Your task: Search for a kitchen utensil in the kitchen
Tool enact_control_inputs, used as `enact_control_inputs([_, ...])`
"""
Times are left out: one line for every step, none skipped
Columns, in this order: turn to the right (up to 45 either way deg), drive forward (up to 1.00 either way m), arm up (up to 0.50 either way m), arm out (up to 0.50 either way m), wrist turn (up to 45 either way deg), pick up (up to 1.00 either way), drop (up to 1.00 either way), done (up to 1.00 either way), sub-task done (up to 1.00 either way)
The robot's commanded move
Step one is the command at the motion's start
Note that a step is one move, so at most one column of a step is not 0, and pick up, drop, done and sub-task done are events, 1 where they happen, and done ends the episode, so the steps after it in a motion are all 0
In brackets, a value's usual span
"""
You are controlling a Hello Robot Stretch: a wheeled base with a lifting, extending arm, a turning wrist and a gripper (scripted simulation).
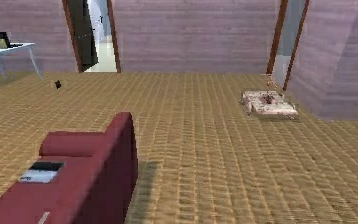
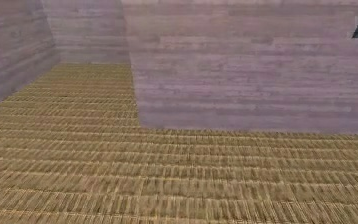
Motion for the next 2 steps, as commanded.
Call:
enact_control_inputs([6.0,0.0,0.0,0.0,0.0,0.0,0.0,0.0,0.0])
enact_control_inputs([0.0,1.0,0.0,0.0,0.0,0.0,0.0,0.0,0.0])
